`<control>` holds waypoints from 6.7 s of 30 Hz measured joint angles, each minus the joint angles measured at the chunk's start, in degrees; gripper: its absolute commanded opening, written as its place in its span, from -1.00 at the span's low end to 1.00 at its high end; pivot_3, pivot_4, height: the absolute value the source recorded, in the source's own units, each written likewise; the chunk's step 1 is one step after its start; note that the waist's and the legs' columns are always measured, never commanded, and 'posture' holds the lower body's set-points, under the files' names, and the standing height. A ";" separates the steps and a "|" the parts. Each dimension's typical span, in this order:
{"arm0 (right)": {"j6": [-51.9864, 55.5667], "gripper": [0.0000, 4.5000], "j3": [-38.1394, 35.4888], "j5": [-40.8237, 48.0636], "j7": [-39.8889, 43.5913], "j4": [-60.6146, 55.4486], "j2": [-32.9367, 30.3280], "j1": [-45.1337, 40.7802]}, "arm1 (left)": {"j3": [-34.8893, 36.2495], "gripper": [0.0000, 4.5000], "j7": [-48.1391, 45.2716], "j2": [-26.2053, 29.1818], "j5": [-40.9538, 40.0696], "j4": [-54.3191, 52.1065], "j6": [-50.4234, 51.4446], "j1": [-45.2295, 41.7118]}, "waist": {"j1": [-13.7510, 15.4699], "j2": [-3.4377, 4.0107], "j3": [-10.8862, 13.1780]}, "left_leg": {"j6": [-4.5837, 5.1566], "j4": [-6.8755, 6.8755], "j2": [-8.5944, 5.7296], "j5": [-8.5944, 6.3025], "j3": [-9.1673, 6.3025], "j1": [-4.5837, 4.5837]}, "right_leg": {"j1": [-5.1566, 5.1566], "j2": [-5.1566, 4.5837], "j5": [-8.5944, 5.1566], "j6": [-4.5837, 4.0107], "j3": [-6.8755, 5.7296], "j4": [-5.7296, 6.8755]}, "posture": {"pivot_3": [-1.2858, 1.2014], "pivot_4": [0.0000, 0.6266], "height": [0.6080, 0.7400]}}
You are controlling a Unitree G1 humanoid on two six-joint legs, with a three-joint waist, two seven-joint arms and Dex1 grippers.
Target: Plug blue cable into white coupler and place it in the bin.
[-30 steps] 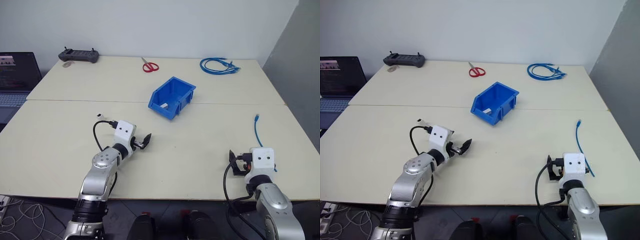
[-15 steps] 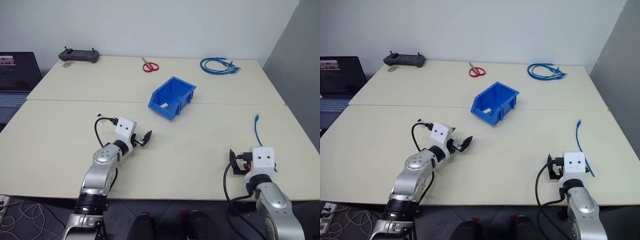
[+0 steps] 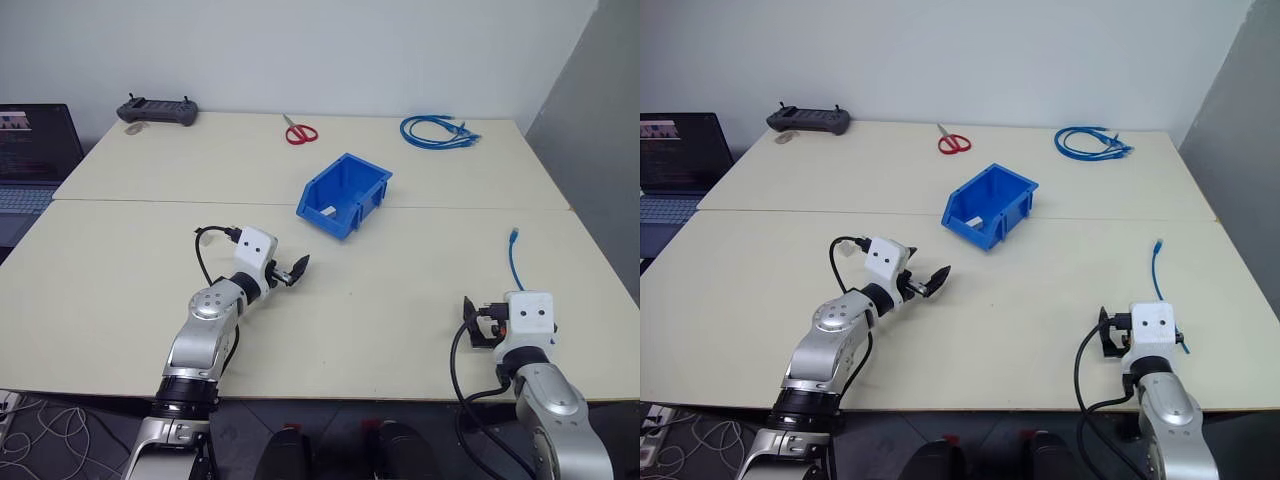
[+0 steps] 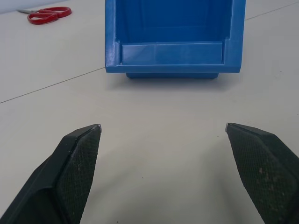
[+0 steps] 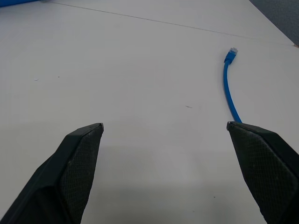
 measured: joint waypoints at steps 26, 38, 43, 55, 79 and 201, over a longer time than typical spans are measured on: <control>2.04 1.00 -8.47 2.30 0.81 4.43 -4.76 -8.36 | -12.00 0.98 -15.94 -5.56 -0.47 7.08 -5.08 -15.20 | 0.20 -0.01 0.00 | 0.02 0.10 -0.62 0.00 0.00 -0.07 | 0.03 -0.07 0.03 0.05 -0.03 -0.02 | 0.03 -0.52 1.00; 2.69 1.00 -14.48 11.71 15.84 42.04 -20.63 -30.52 | -15.95 0.98 -32.84 -13.39 -1.67 28.09 -14.63 -30.03 | -0.44 0.06 0.02 | 0.13 0.04 -0.70 0.03 0.09 -0.13 | 0.01 -0.03 0.07 -0.10 0.03 -0.04 | 0.03 -0.52 1.00; 1.62 1.00 -13.66 13.34 19.74 55.34 -21.69 -36.82 | -15.70 0.98 -34.04 -13.74 -1.65 31.19 -16.53 -31.88 | -0.68 0.11 0.02 | 0.15 0.04 -0.71 0.05 0.09 -0.18 | 0.00 -0.07 0.09 -0.13 0.04 -0.04 | 0.03 -0.52 1.00; -7.76 0.42 -10.33 12.85 21.43 65.12 -21.41 -40.46 | -15.19 1.00 -34.86 -13.24 -1.61 32.45 -16.83 -31.89 | -1.66 0.10 0.01 | 0.15 0.08 -0.66 0.06 0.03 -0.06 | 0.02 -0.07 0.13 0.05 0.21 0.01 | 0.03 -0.52 1.00; -11.57 -0.98 3.07 9.43 37.15 50.92 -28.76 -33.02 | -12.83 1.00 -33.79 -5.73 -1.92 18.70 -14.49 -19.77 | -1.78 0.18 0.00 | 0.17 -0.04 -0.64 0.05 0.10 0.16 | -0.03 0.03 0.10 0.10 0.64 0.04 | 0.03 -0.52 1.00; 36.33 -0.54 -4.06 70.87 17.92 16.85 -6.86 -31.57 | -2.24 -0.91 -36.14 6.80 -36.73 -7.61 41.54 -12.55 | -1.56 -0.60 0.49 | 0.32 -0.01 -0.17 -0.11 0.10 0.57 | -0.12 0.47 -0.01 0.04 1.29 0.47 | 0.03 -0.52 1.00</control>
